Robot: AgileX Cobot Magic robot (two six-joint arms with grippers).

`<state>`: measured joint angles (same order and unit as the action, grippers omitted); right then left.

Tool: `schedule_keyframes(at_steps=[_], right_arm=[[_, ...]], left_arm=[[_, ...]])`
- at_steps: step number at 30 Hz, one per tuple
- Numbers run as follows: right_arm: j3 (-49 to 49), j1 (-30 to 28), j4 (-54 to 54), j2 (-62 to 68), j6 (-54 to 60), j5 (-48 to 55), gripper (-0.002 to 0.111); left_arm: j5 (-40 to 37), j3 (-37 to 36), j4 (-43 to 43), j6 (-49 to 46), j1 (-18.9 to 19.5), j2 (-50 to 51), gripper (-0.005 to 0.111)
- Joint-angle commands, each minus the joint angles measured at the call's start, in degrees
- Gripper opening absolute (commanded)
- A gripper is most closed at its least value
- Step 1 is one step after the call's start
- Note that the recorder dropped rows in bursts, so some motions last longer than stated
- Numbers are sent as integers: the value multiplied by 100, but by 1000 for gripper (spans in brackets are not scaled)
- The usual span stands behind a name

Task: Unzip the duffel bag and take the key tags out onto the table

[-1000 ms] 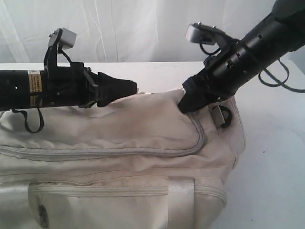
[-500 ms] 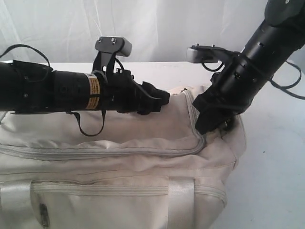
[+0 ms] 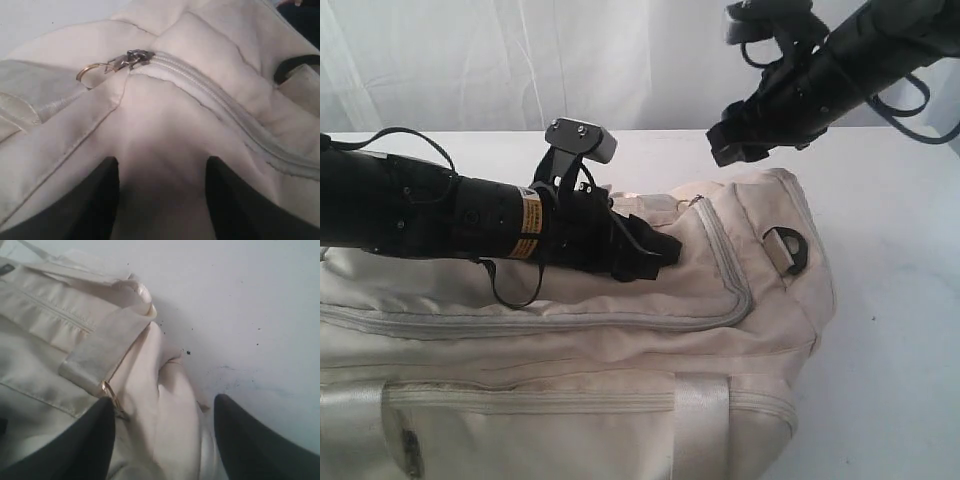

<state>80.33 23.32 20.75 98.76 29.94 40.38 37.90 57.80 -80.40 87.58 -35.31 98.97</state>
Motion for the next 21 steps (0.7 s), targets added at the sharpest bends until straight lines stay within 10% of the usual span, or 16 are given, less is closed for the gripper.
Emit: schedule_keyframes(at_steps=[1, 21], right_arm=[[142, 181, 85, 225, 904, -6, 55], [822, 579, -127, 1272, 1024, 361, 50]], left_arm=[[41, 24, -438, 106, -41, -26, 56], [-12, 24, -701, 106, -41, -26, 56]])
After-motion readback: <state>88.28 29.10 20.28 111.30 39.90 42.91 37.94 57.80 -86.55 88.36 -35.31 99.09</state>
